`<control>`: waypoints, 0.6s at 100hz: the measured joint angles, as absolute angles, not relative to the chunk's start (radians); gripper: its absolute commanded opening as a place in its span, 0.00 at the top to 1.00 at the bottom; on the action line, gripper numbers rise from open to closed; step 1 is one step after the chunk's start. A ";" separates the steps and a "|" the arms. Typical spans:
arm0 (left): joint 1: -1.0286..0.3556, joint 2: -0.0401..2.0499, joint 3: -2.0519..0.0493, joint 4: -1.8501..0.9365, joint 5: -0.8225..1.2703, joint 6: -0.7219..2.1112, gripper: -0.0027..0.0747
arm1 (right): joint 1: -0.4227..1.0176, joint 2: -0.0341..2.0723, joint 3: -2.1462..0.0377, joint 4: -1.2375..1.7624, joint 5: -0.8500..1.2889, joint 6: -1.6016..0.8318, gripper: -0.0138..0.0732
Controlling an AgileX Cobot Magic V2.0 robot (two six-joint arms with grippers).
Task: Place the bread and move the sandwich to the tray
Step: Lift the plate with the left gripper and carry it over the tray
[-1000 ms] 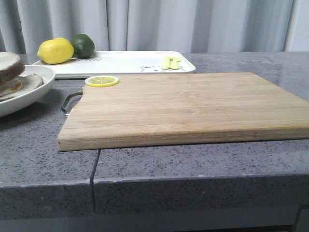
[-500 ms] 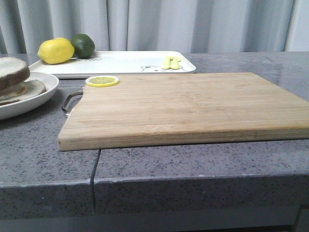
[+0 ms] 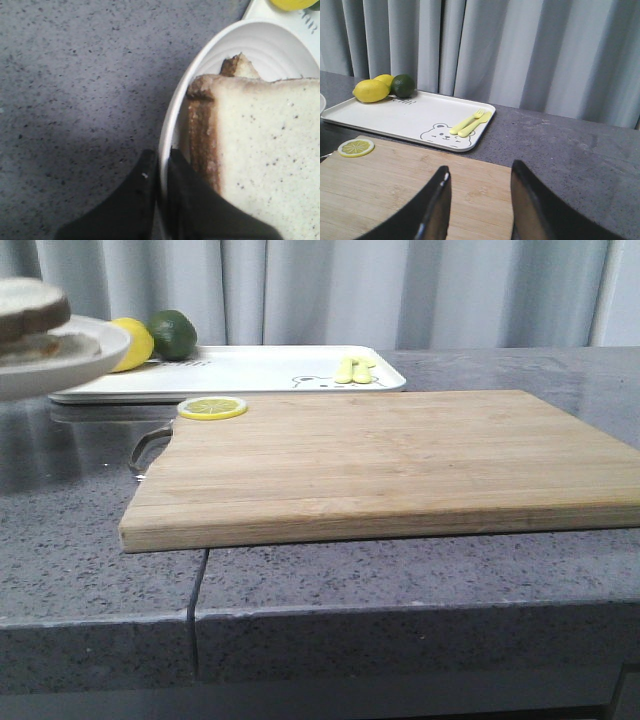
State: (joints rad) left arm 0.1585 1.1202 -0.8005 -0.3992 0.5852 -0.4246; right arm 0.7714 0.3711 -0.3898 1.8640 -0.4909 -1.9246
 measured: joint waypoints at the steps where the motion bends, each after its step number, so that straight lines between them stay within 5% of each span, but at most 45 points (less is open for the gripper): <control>1: 0.158 1.120 -0.803 -0.404 0.585 -0.425 0.98 | 0.771 0.371 -0.390 1.864 -0.491 -1.925 0.49; 60: 0.158 1.425 -1.196 -0.712 0.715 -0.141 0.98 | 0.771 0.371 -0.390 1.864 -0.485 -1.925 0.49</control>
State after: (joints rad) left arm 0.1585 1.4247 -1.1962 -0.7119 0.7153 -0.1407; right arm 0.7714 0.3711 -0.3898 1.8640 -0.4854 -1.9246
